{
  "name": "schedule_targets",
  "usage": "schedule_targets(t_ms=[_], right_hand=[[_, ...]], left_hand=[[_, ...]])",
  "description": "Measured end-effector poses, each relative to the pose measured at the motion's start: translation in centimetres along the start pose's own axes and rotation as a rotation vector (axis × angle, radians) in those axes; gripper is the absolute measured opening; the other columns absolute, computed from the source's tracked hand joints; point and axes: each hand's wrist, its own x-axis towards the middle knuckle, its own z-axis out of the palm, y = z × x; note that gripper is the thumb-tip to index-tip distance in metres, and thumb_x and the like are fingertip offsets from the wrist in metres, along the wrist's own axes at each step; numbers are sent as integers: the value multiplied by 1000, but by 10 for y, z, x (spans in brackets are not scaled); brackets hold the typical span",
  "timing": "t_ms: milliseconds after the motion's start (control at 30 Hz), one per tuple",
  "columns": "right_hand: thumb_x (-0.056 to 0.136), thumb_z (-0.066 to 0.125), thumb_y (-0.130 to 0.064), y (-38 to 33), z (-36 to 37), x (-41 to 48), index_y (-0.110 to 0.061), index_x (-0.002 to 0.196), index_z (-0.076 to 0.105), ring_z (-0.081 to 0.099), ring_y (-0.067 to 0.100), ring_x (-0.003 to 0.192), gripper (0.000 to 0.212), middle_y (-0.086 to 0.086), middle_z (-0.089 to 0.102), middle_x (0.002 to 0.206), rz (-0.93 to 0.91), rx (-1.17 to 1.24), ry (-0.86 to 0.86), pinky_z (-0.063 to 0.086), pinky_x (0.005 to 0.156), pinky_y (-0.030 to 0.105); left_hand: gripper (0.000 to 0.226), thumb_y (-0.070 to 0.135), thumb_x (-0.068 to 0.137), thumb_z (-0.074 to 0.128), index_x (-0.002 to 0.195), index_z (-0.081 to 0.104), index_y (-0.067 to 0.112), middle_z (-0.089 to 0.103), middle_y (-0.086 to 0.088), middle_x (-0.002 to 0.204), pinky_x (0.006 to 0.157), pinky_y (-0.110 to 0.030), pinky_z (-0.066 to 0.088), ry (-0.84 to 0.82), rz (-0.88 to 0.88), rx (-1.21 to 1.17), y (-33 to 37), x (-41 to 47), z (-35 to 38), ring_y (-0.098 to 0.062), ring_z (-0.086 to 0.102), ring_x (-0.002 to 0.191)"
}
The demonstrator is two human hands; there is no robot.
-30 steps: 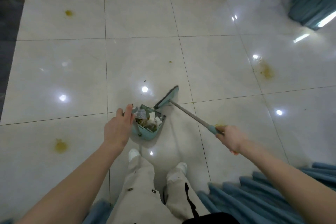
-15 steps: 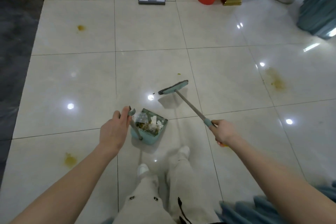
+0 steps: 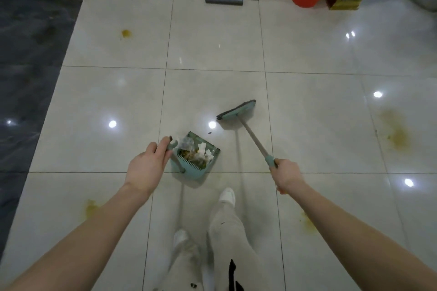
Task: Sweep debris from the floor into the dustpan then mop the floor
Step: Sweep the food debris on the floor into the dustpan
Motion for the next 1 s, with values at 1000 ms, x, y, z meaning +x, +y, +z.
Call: schedule_targets(t_ms=[1000], right_hand=[[100,44,-21,17,-36,-52,-12,111,65,55,20,37,25,6,56,64,-117,-93,-5,42,32,22]], left_hand=[[34,34,101,35,130,38,16,54,-15,97,51,-40,46,13,-13,-17,2,-3,1,-40,60,64]])
